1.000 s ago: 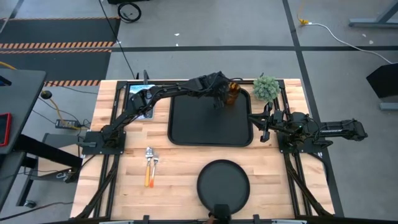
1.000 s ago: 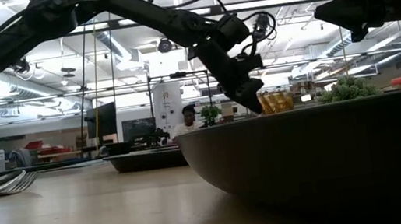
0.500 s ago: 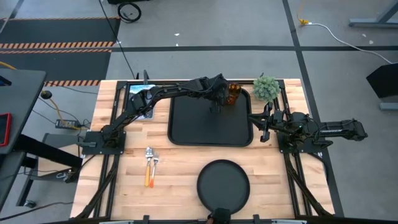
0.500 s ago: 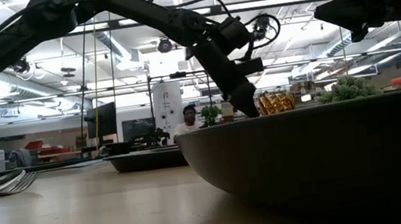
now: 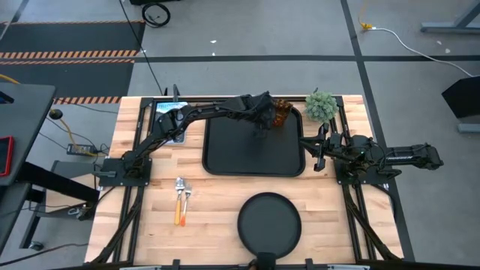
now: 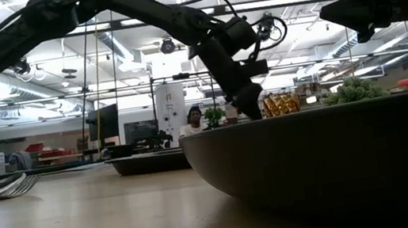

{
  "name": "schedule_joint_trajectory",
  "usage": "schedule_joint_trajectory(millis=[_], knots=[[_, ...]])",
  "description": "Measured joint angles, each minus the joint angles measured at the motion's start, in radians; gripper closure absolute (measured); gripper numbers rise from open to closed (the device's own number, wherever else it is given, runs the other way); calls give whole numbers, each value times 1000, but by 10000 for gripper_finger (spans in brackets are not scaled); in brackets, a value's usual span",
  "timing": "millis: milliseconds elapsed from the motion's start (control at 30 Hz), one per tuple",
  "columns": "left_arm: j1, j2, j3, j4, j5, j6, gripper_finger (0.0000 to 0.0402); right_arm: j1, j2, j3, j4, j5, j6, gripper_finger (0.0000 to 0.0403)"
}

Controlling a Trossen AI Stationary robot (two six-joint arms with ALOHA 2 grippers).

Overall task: Pick and place plate/cup/fork/spoon on tray
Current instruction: Put the brown cup on the black tray

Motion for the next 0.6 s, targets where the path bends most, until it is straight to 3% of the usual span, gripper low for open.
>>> schedule_joint_trajectory(millis=[600], knots=[[1, 0, 0, 155, 41, -11, 230, 0, 0, 0, 0, 0, 0, 334]])
